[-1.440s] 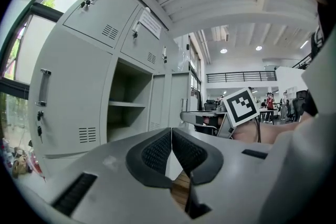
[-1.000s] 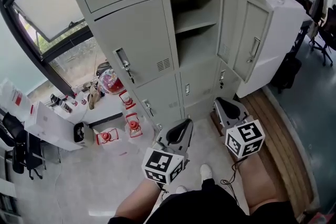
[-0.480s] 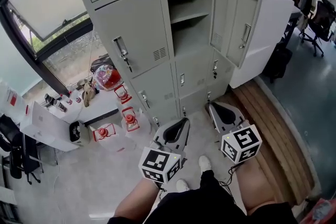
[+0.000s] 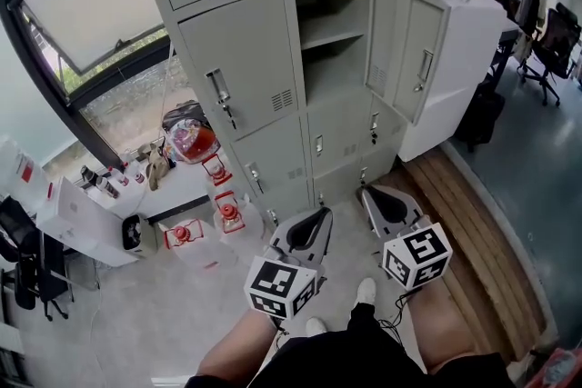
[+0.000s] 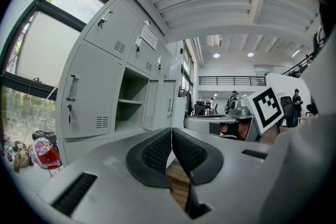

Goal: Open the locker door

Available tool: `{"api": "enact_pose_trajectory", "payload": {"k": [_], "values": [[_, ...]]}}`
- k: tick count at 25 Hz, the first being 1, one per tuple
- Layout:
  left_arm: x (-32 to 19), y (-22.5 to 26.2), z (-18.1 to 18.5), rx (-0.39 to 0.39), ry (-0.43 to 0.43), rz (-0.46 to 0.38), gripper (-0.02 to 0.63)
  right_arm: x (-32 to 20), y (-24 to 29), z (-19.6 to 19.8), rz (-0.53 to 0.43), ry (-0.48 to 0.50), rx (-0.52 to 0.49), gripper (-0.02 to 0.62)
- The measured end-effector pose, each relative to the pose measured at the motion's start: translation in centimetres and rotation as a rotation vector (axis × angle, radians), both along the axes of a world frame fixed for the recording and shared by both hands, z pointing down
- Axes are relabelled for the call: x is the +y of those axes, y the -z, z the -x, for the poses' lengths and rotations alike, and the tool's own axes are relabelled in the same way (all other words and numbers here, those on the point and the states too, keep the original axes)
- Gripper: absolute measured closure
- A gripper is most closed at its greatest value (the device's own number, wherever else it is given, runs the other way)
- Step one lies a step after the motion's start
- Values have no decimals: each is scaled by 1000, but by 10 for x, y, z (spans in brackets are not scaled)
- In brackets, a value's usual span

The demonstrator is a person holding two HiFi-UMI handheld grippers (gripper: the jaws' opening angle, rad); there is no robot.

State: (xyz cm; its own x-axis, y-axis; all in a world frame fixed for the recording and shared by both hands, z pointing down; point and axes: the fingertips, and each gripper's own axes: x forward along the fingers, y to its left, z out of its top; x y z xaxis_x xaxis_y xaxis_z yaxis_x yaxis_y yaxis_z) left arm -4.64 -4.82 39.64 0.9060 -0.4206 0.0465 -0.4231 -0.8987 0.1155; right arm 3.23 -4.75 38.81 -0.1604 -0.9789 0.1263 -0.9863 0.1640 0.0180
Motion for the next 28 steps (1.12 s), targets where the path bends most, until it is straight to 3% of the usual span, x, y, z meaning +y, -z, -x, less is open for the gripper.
{"api": "enact_pose_trajectory", "payload": {"k": [28], "values": [[-6,2,-15,18,-10,12,589,5,-5,-4,25,6,6,541]]}}
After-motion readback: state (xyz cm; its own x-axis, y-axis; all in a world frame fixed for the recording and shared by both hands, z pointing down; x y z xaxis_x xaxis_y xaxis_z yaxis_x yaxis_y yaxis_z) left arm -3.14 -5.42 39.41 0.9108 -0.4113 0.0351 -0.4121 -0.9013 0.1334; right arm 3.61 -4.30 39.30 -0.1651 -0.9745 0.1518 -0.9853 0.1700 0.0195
